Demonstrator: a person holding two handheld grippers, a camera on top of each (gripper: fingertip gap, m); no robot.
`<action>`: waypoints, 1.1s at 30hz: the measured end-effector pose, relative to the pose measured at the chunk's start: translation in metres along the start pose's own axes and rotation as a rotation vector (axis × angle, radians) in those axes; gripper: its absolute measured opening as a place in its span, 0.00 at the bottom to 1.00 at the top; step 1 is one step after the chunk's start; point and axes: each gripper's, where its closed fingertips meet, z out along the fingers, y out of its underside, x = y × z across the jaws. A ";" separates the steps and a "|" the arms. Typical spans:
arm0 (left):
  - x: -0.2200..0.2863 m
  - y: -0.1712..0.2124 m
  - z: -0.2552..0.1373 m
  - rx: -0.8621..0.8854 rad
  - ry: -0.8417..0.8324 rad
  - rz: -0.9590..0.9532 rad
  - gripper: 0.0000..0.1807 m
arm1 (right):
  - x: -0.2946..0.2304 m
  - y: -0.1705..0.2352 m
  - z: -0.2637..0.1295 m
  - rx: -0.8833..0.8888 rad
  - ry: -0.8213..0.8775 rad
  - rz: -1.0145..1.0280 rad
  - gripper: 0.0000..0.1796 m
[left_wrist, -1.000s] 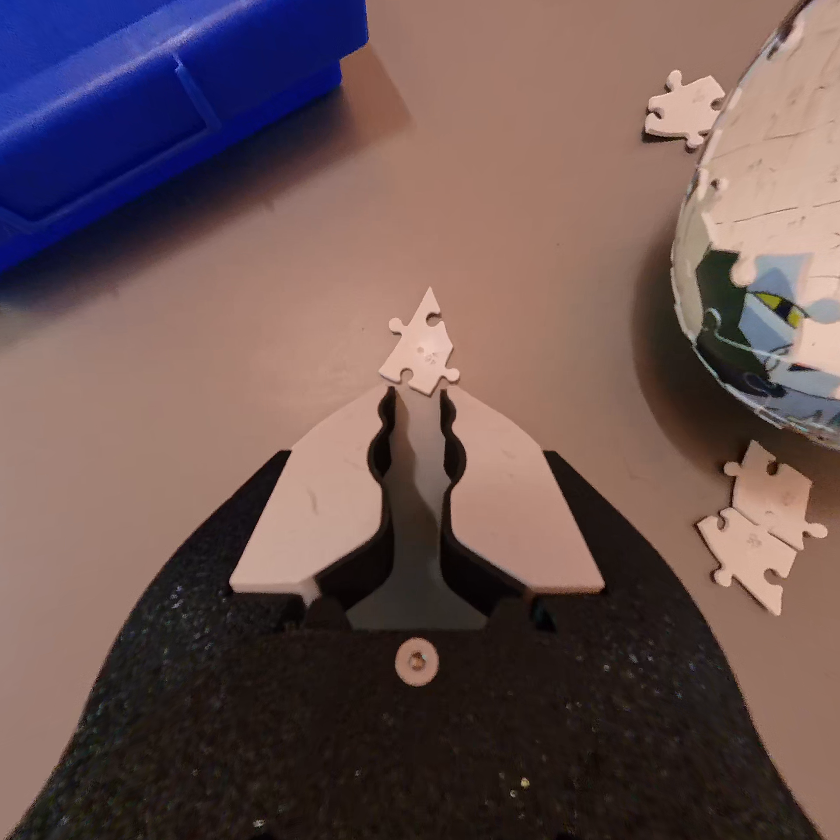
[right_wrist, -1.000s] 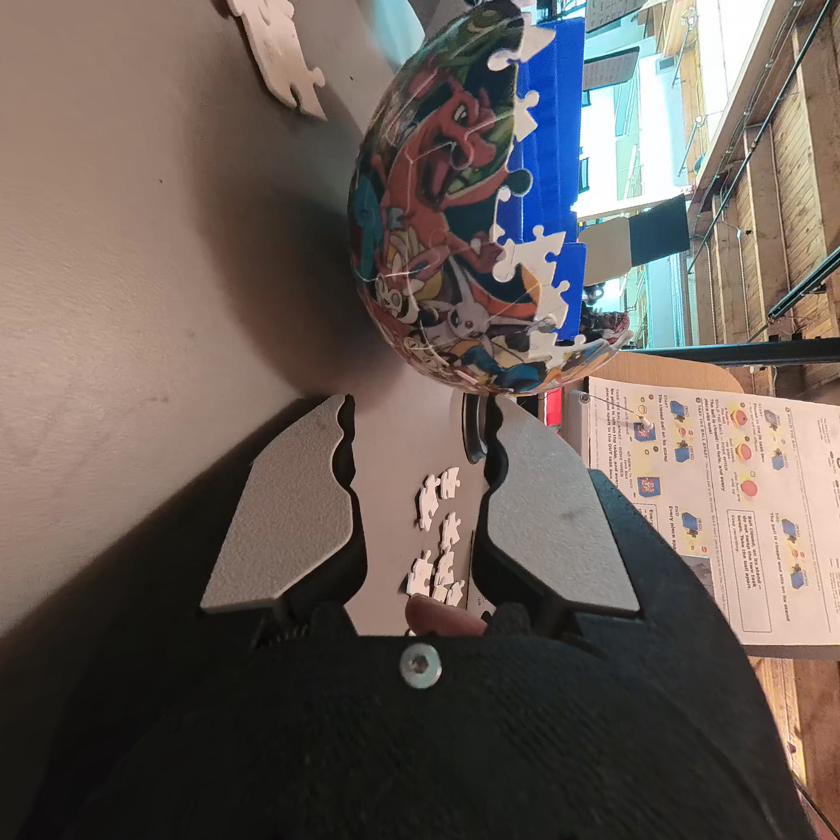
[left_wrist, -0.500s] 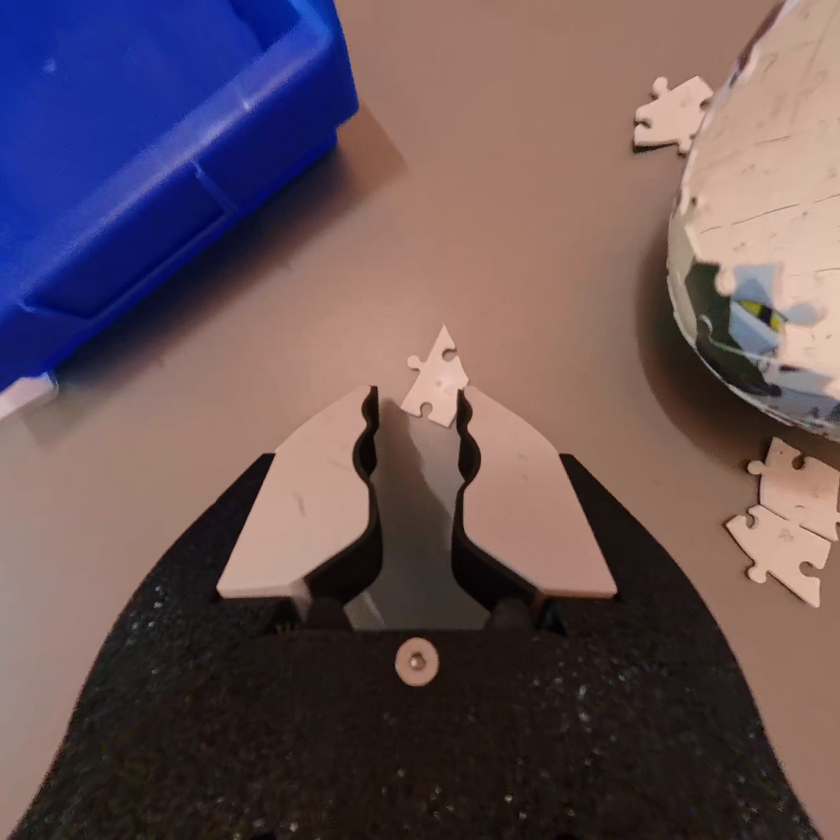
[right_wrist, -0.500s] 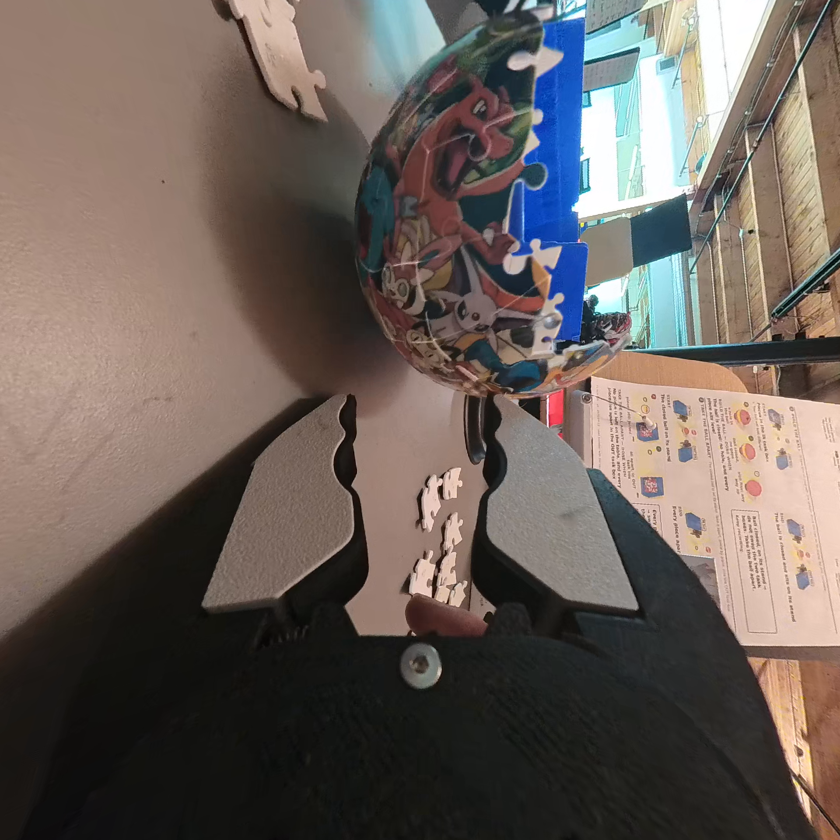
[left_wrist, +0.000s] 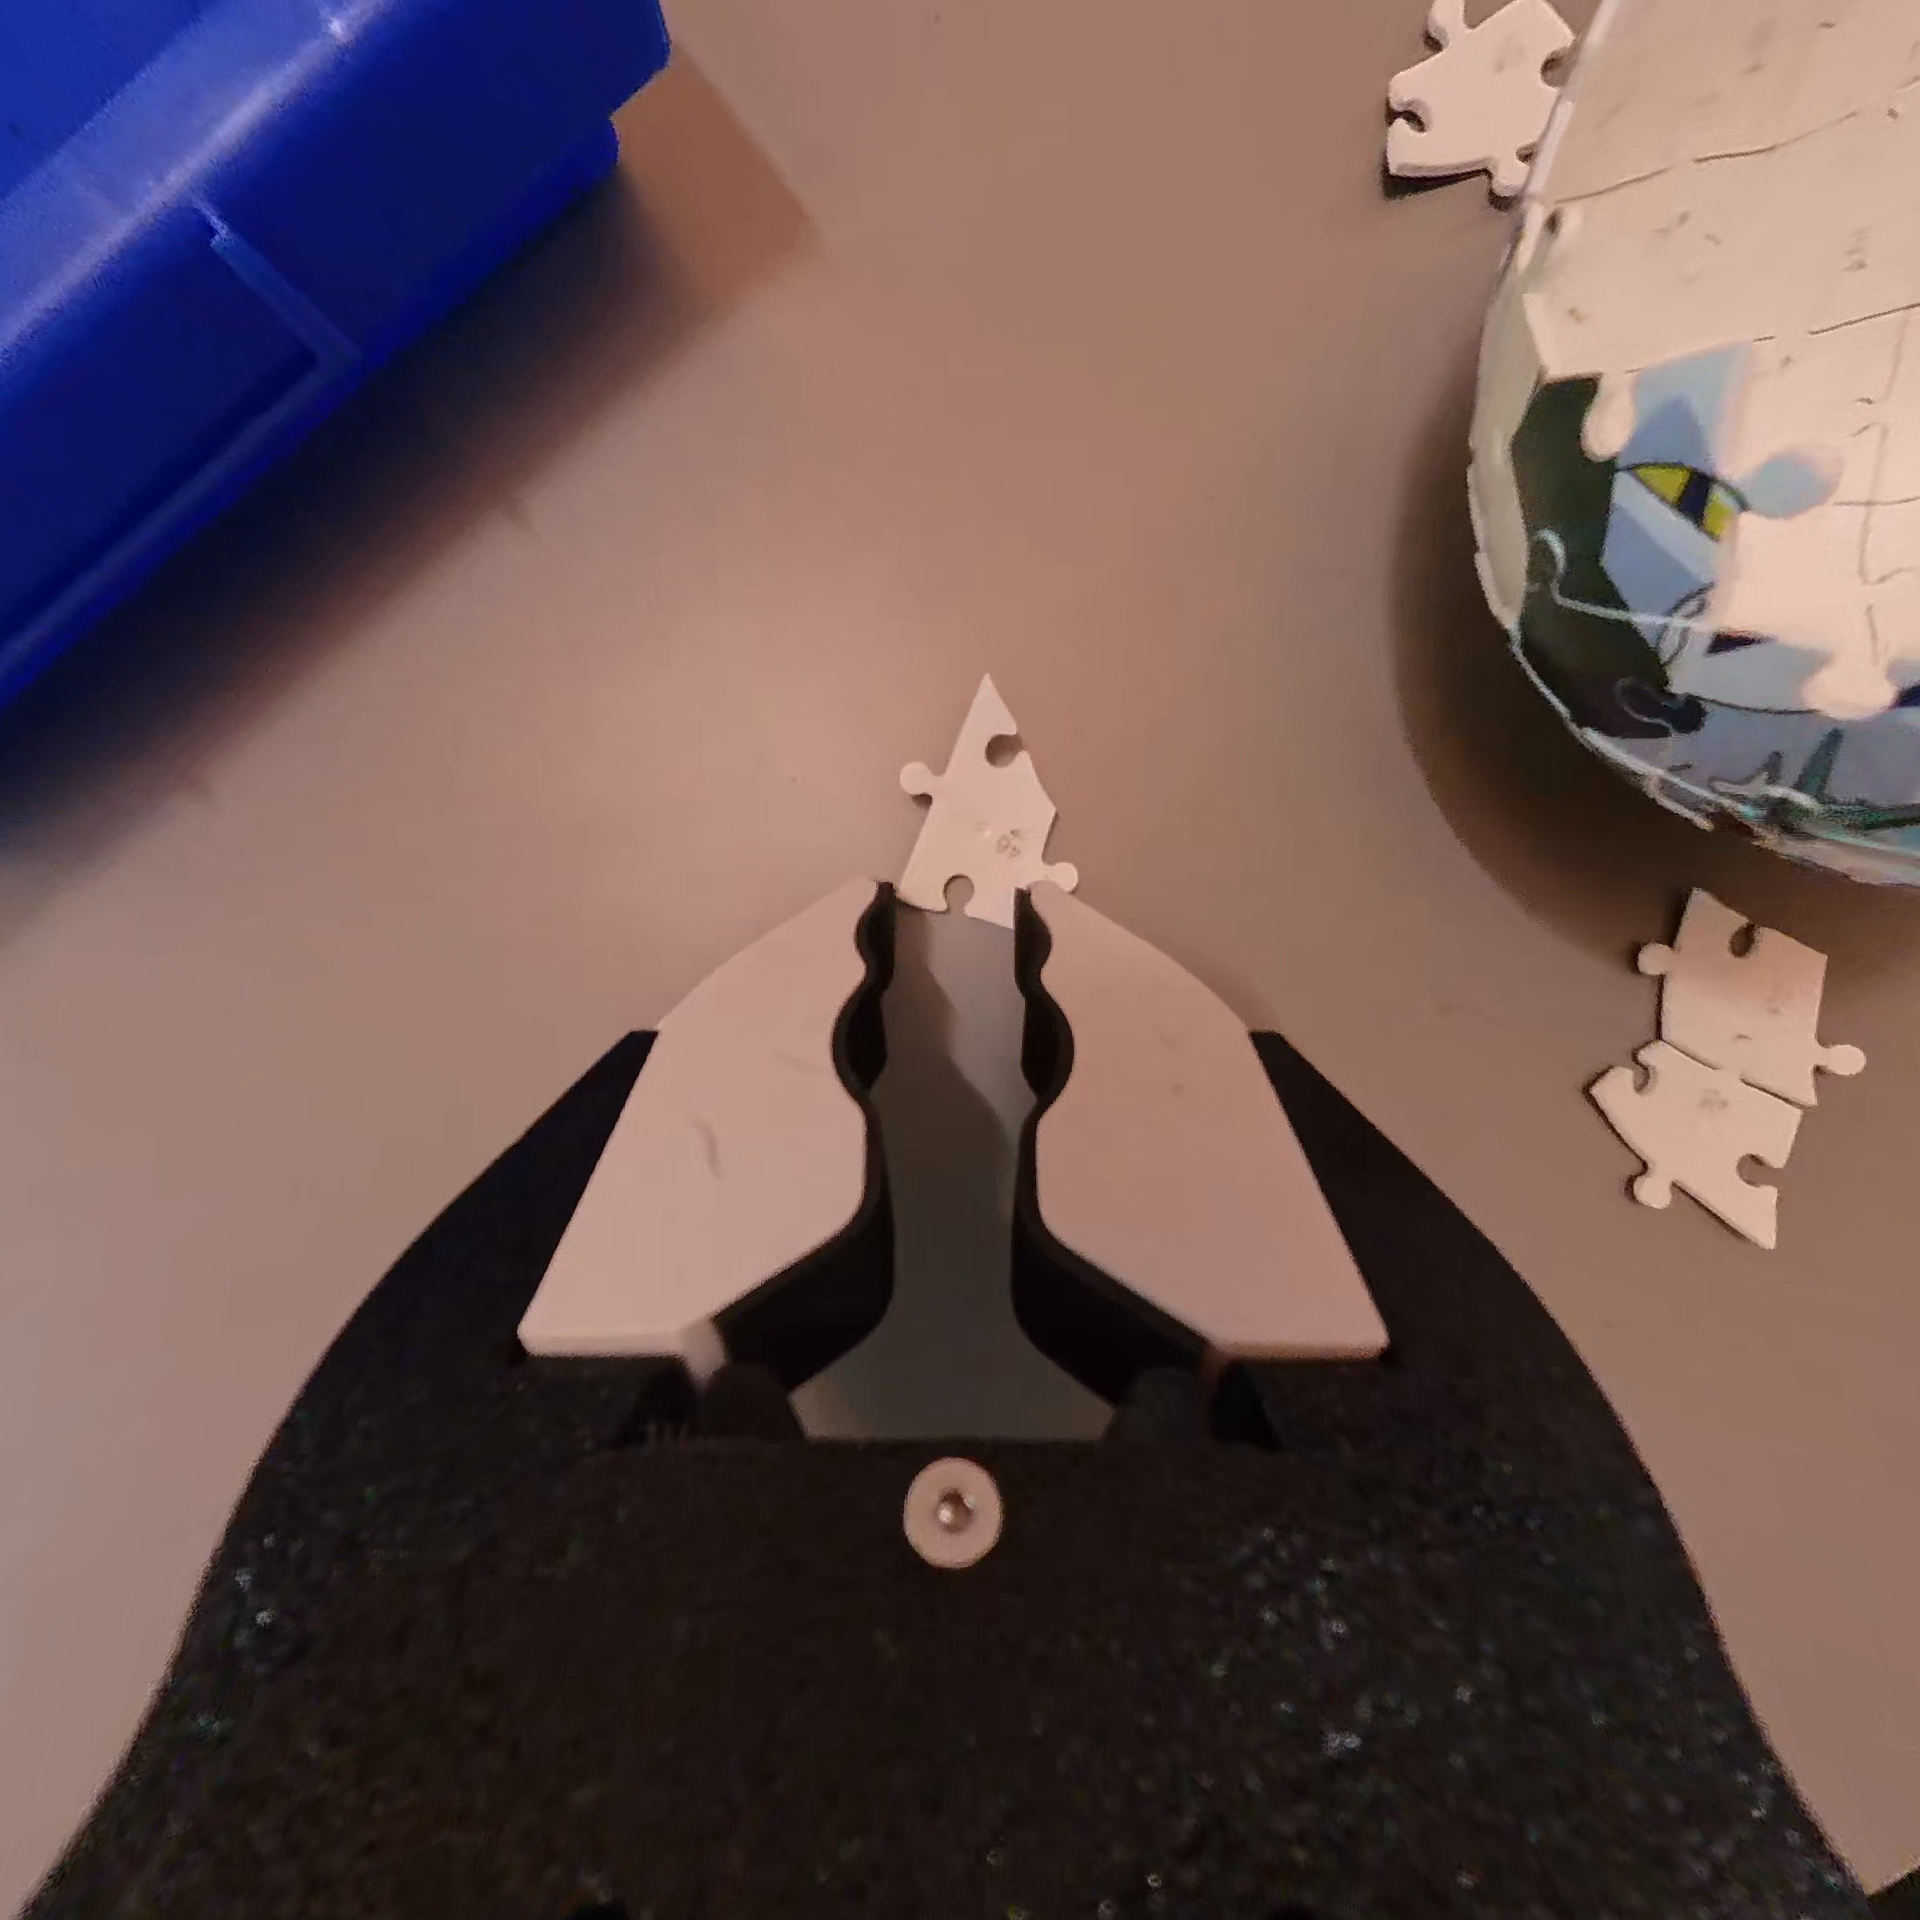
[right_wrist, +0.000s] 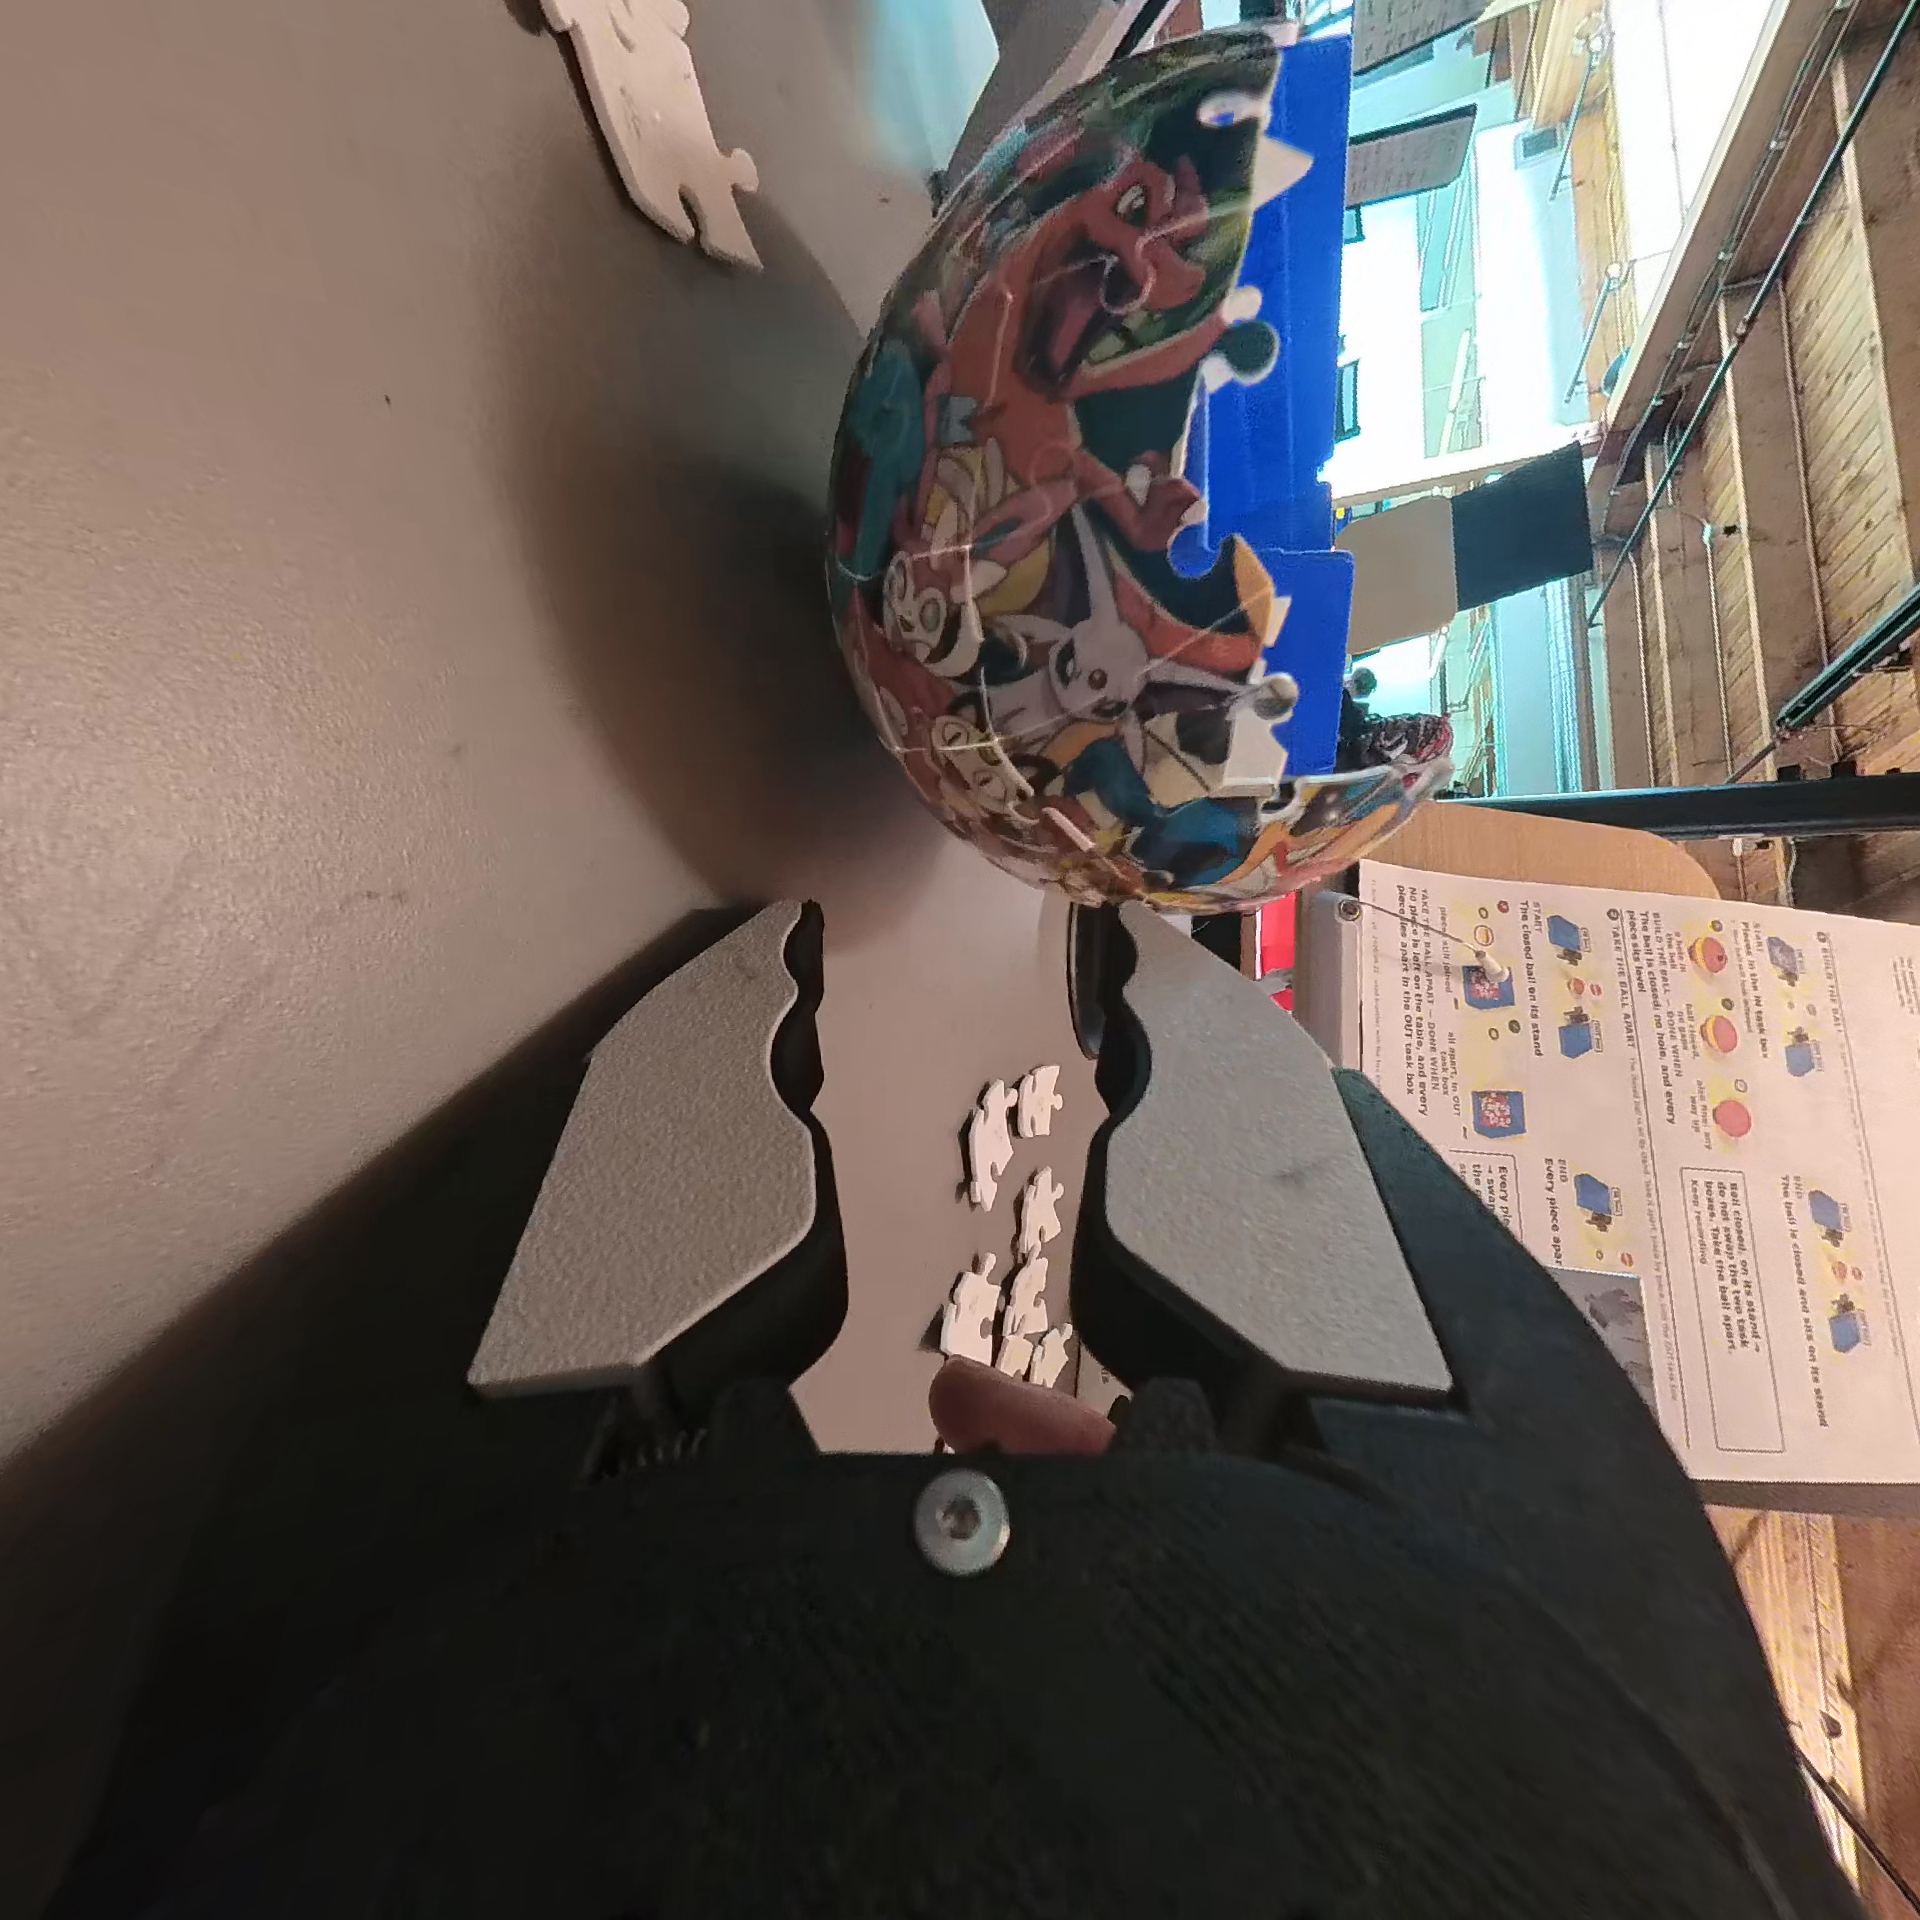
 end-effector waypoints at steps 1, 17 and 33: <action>0.000 0.000 0.000 -0.001 -0.007 -0.006 0.12 | 0.000 0.000 0.000 0.000 -0.001 0.000 0.28; 0.027 0.010 -0.007 -0.030 0.071 -0.139 0.14 | 0.000 0.001 0.000 -0.006 -0.002 -0.007 0.27; 0.000 0.002 -0.017 -0.002 -0.020 -0.123 0.17 | 0.000 0.001 -0.001 -0.006 -0.004 -0.009 0.27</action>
